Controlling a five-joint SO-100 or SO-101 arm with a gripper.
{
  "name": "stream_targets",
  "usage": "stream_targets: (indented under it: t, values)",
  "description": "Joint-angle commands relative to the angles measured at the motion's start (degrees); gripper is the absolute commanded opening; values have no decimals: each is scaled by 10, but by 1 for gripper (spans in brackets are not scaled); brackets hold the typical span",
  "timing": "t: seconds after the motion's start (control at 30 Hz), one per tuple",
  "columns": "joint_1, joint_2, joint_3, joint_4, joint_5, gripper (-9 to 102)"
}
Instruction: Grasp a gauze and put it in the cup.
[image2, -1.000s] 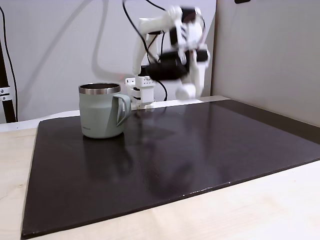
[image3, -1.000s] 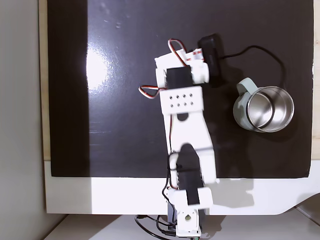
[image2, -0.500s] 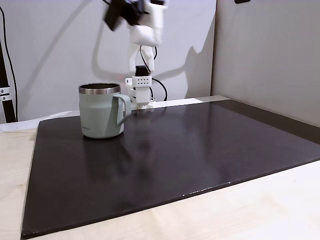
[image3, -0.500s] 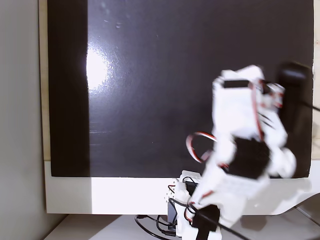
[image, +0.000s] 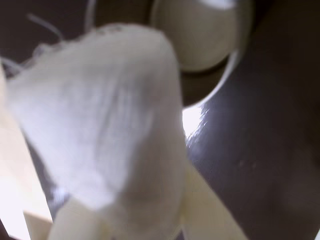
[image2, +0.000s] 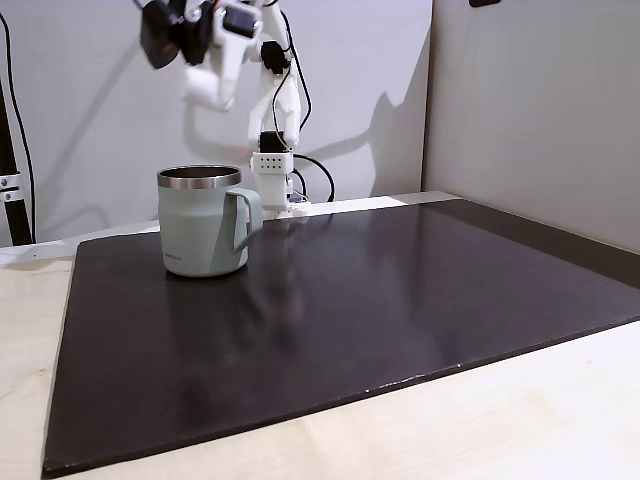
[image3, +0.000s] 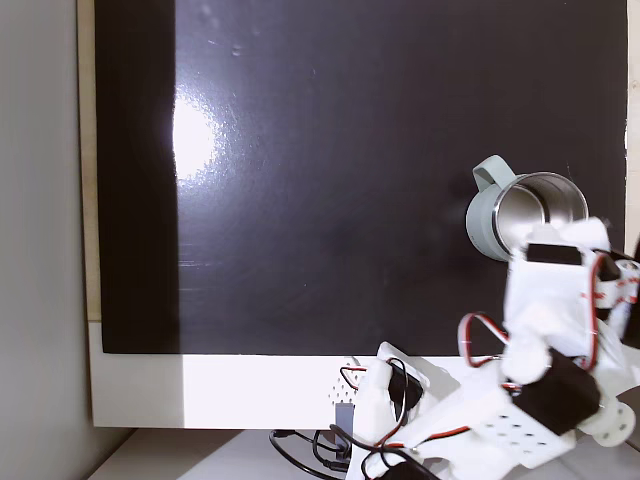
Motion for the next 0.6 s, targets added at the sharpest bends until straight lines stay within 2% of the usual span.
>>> stream_targets:
  t: [0.0,0.2,0.57]
  values:
    - [30,11,20,-44,-19,0]
    - [37,-25,48,-83,-22,0]
    - [-6,-114,47,-120,13,0]
